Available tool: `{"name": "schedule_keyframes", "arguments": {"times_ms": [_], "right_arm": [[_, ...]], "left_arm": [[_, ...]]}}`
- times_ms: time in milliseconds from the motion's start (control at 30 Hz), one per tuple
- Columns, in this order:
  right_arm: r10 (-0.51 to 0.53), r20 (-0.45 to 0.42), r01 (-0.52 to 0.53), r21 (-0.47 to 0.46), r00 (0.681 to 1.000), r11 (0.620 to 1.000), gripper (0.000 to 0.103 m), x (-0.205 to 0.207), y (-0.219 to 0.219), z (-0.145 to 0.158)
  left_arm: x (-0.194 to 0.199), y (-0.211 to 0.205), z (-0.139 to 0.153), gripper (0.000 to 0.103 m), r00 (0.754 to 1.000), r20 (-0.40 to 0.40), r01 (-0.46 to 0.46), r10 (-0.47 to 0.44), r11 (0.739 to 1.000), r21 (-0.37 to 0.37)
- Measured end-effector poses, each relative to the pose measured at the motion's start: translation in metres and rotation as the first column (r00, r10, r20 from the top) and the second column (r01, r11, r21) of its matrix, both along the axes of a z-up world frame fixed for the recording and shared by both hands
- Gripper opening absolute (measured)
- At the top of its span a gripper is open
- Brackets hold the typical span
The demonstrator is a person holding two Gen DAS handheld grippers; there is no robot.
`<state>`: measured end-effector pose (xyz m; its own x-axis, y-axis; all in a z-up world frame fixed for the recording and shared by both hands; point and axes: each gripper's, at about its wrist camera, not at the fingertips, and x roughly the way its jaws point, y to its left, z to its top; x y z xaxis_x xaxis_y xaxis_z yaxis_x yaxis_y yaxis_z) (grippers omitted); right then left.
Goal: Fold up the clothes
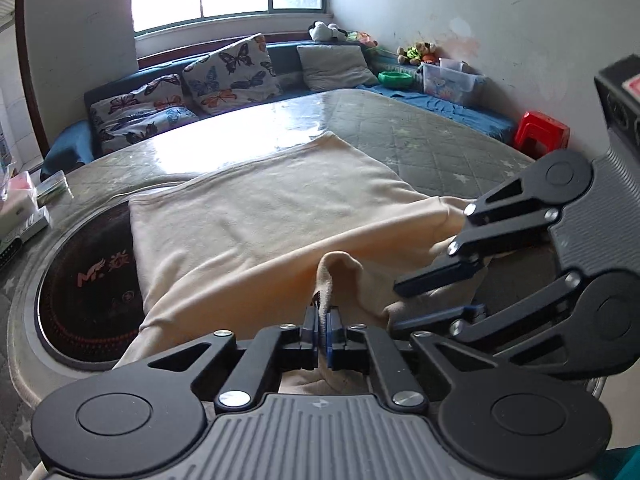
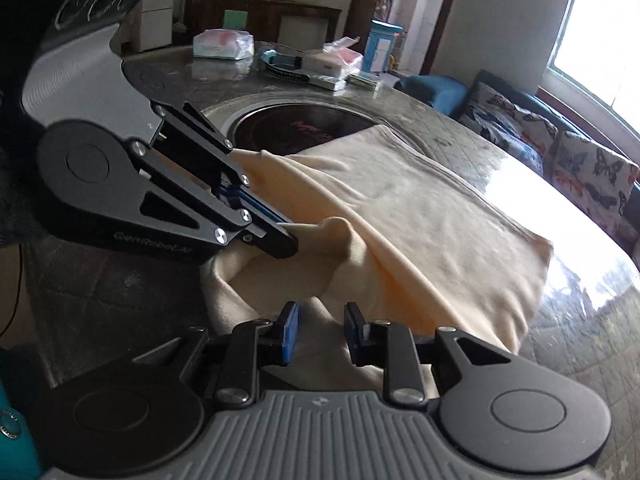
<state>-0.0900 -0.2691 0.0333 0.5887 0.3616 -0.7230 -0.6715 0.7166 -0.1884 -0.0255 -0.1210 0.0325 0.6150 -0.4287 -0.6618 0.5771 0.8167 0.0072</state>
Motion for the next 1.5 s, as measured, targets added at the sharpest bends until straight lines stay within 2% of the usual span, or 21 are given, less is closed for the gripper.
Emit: {"name": "schedule_keyframes", "arguments": {"times_ms": [67,100,333,433,533,667,733,867,967,1033,1167,1333,1433,1500], "right_arm": [[0.001,0.012,-0.001,-0.005,1.0,1.0,0.008,-0.002,0.001,-0.001],[-0.002,0.012,0.002,-0.005,1.0,1.0,0.004,-0.003,0.0,0.0],[-0.002,0.058,0.0,0.042,0.998,0.999,0.003,-0.033,-0.022,0.029],[0.004,0.033,-0.006,0.054,0.999,0.998,0.003,-0.05,-0.034,0.041],[0.037,0.004,-0.037,0.026,0.999,0.999,0.003,-0.067,-0.036,0.04],[0.049,-0.051,-0.049,0.005,0.998,0.999,0.003,-0.074,-0.034,0.027],[0.047,-0.067,-0.046,0.012,0.997,0.999,0.004,-0.075,-0.036,0.028],[-0.005,-0.028,0.006,0.041,1.0,0.999,0.006,-0.07,-0.049,0.042],[-0.091,0.007,0.09,0.044,0.996,0.995,0.006,-0.055,-0.055,0.044],[-0.144,-0.013,0.145,0.048,0.989,0.988,0.007,-0.039,-0.057,0.037],[-0.182,-0.063,0.184,0.036,0.981,0.982,0.008,-0.025,-0.059,0.016],[-0.192,-0.064,0.193,0.0,0.979,0.981,0.009,-0.044,-0.069,0.008],[-0.233,-0.071,0.236,0.033,0.97,0.971,0.012,-0.053,-0.082,0.015],[-0.293,-0.065,0.298,0.074,0.954,0.952,0.016,-0.06,-0.099,0.021]], "left_arm": [[-0.004,0.003,0.003,0.003,1.0,0.017,0.001,0.0,1.0,-0.004],[-0.006,0.005,0.005,0.003,1.0,0.025,0.001,-0.001,1.0,-0.006],[-0.035,0.02,0.017,0.003,0.996,0.075,0.053,-0.05,0.998,-0.029],[-0.052,0.023,0.013,0.003,0.991,0.094,0.097,-0.097,0.995,0.001],[-0.066,0.023,0.006,0.003,0.984,0.097,0.143,-0.147,0.989,0.044],[-0.071,0.021,-0.006,0.003,0.982,0.06,0.174,-0.179,0.981,0.091],[-0.07,0.026,-0.002,0.004,0.981,0.056,0.18,-0.184,0.98,0.081],[-0.061,0.034,0.017,0.006,0.983,0.098,0.154,-0.158,0.987,0.042],[-0.042,0.028,0.027,0.006,0.99,0.108,0.096,-0.095,0.995,-0.005],[-0.029,0.017,0.028,0.006,0.994,0.083,0.076,-0.072,0.996,-0.046],[-0.012,-0.015,0.018,0.006,0.995,0.057,0.082,-0.078,0.993,-0.086],[-0.003,-0.05,-0.005,0.007,0.99,0.0,0.137,-0.138,0.988,-0.076],[-0.01,-0.062,-0.012,0.007,0.985,0.012,0.174,-0.174,0.984,-0.04],[-0.015,-0.066,-0.012,0.007,0.982,0.021,0.19,-0.19,0.981,-0.037]]}}
